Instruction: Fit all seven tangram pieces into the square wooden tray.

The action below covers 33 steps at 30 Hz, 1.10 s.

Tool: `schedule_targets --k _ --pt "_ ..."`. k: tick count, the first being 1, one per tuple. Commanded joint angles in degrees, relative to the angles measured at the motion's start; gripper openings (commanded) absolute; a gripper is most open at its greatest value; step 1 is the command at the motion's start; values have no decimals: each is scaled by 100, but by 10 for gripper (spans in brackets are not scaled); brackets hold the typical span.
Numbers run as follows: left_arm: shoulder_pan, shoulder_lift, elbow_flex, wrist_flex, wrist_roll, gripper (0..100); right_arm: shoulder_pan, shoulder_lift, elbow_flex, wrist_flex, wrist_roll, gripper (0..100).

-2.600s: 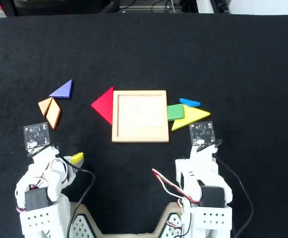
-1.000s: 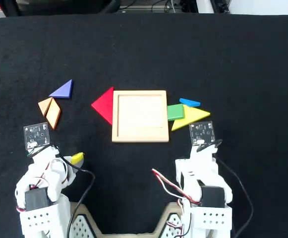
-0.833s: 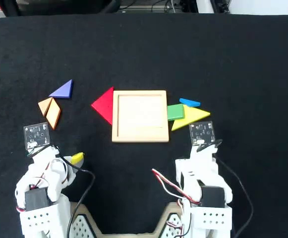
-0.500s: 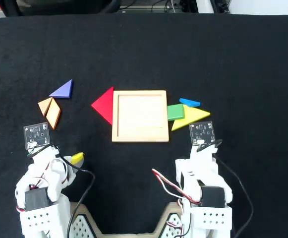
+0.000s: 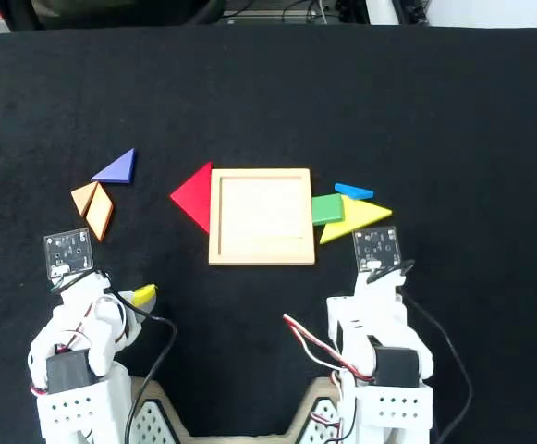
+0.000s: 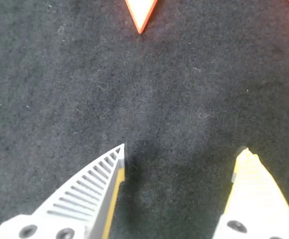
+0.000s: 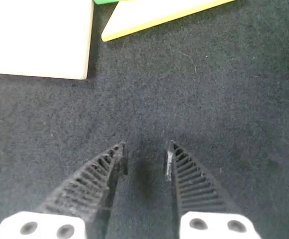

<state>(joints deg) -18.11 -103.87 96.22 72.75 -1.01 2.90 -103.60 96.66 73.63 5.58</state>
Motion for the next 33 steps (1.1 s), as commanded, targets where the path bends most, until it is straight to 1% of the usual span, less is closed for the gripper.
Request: schedule_targets --k 1,24,33 --pt "31 -44 110 26 -26 340 62 -330 -4 44 35 134" --pt "31 -44 110 26 -26 340 62 -330 -4 44 35 134" --pt "848 -44 110 26 -26 340 62 -330 -4 44 35 134"
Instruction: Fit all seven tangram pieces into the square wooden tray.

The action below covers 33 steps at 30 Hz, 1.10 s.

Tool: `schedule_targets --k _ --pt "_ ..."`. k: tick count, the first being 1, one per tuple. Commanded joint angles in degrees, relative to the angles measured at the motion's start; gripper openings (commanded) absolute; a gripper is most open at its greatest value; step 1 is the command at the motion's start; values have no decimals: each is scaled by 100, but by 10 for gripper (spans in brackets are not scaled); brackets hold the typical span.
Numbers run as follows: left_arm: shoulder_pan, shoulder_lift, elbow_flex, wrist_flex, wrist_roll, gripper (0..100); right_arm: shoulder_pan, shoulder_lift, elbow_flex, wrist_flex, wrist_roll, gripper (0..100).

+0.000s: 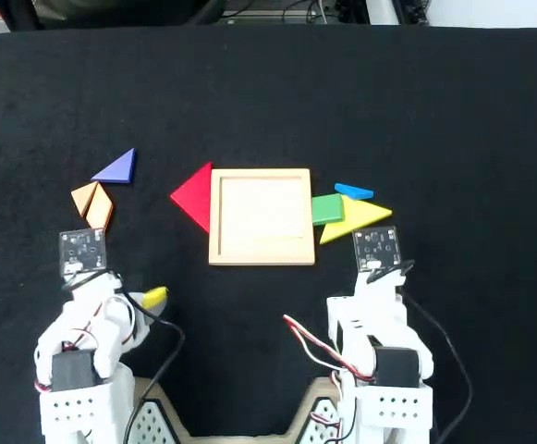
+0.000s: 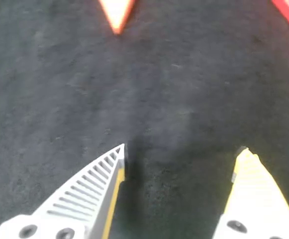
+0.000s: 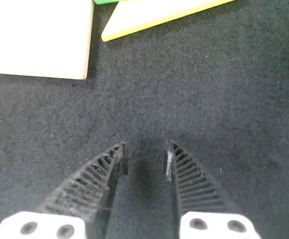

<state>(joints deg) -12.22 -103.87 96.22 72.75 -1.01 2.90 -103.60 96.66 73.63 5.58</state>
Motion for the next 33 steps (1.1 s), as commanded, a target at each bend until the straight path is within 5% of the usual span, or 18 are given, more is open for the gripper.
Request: schedule_targets --k 1,23,33 --pt "330 -44 110 26 -26 340 62 -330 -4 44 35 134" --pt "998 -53 110 18 -53 343 26 -338 -4 44 53 136" --pt "1288 -53 110 -607 -26 343 26 -347 -4 26 35 136"
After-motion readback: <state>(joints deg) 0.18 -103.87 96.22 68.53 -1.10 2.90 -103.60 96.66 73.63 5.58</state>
